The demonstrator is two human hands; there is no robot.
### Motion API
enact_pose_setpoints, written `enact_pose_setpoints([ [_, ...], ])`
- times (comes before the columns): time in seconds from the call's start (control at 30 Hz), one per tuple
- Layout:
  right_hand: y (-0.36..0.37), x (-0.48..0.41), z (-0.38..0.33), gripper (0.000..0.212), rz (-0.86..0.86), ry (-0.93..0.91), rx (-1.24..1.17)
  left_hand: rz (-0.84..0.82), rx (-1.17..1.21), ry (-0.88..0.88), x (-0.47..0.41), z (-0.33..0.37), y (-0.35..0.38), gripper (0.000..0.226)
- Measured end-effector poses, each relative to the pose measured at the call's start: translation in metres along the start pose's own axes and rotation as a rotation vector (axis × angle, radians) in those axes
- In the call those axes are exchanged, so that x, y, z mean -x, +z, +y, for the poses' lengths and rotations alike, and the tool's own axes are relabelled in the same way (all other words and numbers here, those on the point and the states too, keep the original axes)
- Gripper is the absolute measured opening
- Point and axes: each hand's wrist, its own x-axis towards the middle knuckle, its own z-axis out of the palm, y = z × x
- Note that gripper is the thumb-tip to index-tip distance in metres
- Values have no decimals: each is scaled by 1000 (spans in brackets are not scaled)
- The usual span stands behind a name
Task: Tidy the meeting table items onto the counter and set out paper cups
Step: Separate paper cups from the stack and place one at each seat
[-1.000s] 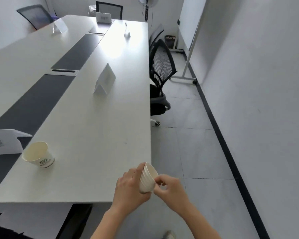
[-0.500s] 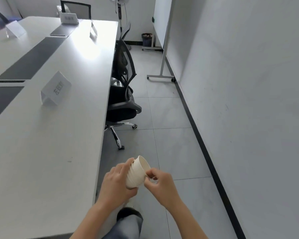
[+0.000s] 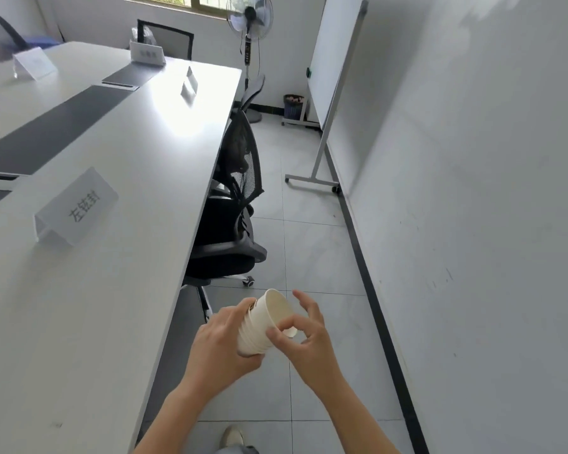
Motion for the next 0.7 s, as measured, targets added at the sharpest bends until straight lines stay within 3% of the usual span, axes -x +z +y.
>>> enact_pose_setpoints([
  [0.17,3,-81,-11,39,-63,3,-222,52,12,-38,-69,-27,-4,74],
  [0.27,9,-115,-7,29,-48,13,-197,68,6,-91,-91,-39,-3,74],
  [0.33,14,-135,-4,16,-43,48,-173,70,7,-158,-98,-47,-2,75],
  [0.5,30,-197,3,17,-123,76,-176,125,14,-338,-128,-71,-5,78],
  [0.7,48,-303,0,17,-281,16,-204,334,-44,-635,-182,-103,-12,81],
])
